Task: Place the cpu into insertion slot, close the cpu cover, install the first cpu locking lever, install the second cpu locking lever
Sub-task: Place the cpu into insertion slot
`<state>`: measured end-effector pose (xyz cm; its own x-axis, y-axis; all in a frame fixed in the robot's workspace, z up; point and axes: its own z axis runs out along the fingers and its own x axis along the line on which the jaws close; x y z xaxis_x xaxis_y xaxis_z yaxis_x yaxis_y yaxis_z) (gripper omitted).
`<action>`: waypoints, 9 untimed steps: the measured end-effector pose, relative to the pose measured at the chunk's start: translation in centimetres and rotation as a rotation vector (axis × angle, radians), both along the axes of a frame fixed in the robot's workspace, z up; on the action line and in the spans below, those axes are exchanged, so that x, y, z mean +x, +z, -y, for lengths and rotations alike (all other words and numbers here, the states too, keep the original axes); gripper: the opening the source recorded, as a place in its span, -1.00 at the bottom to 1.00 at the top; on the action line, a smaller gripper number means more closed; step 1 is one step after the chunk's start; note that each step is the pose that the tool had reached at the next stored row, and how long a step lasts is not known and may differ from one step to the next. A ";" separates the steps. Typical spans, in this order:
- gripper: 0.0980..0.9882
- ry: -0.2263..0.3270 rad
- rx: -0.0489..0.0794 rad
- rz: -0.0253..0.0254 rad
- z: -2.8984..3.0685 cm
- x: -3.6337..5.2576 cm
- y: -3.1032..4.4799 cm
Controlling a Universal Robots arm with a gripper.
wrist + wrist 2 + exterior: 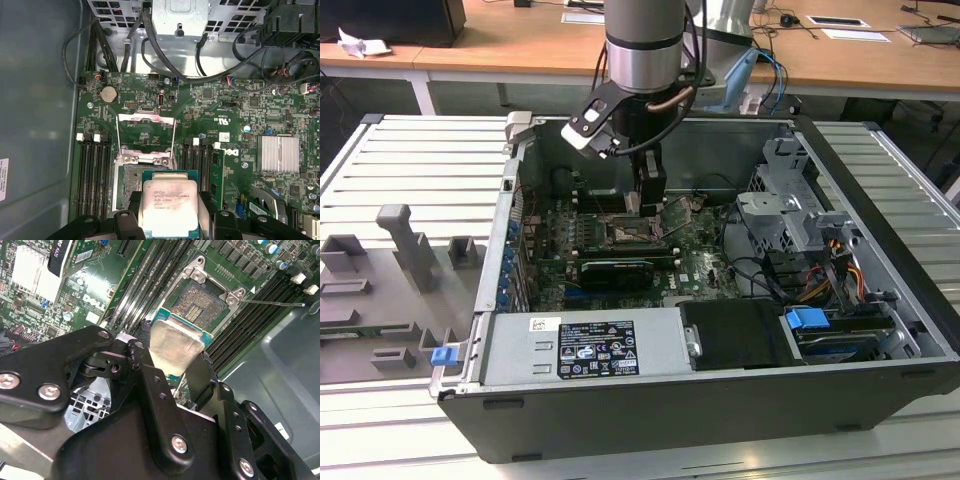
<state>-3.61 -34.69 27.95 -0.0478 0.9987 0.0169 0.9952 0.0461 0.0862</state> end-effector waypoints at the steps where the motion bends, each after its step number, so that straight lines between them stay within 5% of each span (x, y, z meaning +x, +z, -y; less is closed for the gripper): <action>1: -0.04 0.000 0.000 0.0001 0.00 0.00 -0.03; 9: -0.04 -0.001 0.000 0.0000 -0.24 0.00 -0.89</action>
